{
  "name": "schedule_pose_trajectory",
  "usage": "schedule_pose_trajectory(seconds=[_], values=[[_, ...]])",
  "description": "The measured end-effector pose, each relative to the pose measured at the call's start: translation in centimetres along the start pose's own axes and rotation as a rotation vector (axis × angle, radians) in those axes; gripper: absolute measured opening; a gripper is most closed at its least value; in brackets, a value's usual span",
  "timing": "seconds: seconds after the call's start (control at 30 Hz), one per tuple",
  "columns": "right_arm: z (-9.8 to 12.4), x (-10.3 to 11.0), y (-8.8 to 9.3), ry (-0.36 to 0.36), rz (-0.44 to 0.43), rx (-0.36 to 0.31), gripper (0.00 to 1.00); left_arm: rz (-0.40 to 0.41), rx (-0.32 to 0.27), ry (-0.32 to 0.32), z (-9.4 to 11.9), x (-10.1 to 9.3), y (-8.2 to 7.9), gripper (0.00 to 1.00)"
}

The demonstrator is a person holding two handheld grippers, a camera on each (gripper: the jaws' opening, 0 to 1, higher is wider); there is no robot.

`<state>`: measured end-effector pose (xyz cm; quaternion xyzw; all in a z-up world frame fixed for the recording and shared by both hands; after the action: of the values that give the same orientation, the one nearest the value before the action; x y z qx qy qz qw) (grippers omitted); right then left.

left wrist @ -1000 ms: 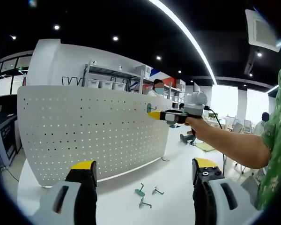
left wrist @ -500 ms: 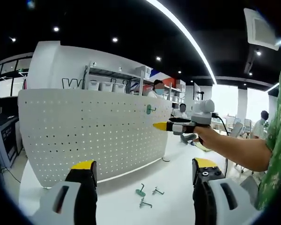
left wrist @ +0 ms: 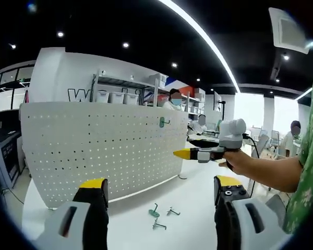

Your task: Insert the hook assembly into the mounting plate slot until the hook locks in place.

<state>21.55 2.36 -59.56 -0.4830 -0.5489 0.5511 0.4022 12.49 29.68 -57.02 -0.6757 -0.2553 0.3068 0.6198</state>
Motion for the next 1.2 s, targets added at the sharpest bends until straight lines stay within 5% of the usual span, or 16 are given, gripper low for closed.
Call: schedule_pose_trajectory(seconds=[0.63, 1.2], values=[[1.6, 1.7, 2.1, -0.062, 0.023, 0.057, 0.77, 0.002, 0.007, 0.007, 0.5, -0.8, 0.5, 0.85], [0.1, 3.4, 5.7, -0.153, -0.017, 0.18, 0.49, 0.013, 0.016, 0.011, -0.1, -0.5, 1.1, 0.84]])
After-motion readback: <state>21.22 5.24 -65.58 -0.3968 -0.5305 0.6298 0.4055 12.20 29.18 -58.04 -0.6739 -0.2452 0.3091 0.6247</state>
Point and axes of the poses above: the point that each gripper's makers call its tool centre point, and the gripper's own axes: z roughly backward along the fingers, x roughly to its left, y roughly out of its underside, the point moved 7 cm from there along z, roughly backward along the fingers, and after that the axes turned 9 degrees about -x, right-handed, at the moved point
